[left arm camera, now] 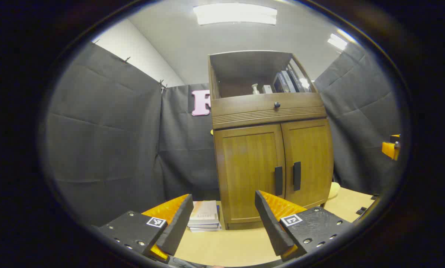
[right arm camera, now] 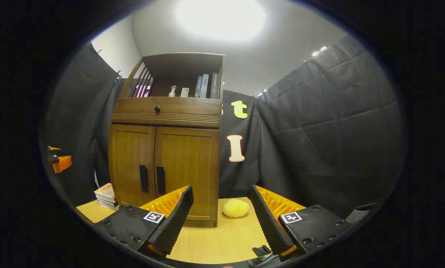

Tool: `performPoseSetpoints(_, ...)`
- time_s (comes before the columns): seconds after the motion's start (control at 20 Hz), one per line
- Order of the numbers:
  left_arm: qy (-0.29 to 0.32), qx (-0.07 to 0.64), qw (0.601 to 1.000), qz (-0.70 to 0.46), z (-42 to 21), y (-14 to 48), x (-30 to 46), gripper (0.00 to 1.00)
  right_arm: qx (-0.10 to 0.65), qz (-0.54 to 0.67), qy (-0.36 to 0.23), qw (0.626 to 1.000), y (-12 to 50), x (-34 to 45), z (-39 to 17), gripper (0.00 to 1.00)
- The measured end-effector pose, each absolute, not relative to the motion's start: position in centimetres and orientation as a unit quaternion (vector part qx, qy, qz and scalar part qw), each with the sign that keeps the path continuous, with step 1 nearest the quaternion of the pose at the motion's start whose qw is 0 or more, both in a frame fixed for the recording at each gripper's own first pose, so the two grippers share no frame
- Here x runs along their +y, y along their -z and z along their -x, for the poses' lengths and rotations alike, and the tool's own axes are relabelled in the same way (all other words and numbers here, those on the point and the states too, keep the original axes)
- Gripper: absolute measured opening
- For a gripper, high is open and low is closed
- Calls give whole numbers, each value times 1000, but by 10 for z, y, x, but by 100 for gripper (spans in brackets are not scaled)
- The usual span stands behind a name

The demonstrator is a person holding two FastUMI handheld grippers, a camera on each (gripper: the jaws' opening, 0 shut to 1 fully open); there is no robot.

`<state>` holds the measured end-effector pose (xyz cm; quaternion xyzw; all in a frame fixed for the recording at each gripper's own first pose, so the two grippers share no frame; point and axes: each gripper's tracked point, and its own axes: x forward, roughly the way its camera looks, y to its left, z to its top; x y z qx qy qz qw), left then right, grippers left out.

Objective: Open the right door of the double-door shoe cabinet with the right hand, and open the left door with the left hand.

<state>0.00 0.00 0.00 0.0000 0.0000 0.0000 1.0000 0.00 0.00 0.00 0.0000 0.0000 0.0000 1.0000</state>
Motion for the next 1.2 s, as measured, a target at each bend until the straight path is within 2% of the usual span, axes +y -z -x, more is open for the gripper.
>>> performPoseSetpoints(0.6,1,-4,1000,0,3,0,1,98,3,-1,-6,1000,6,4,-4,96)
performPoseSetpoints(1.2,-22,-6,1000,0,7,1,17,98,-6,-6,-40,999,4,34,-38,98)
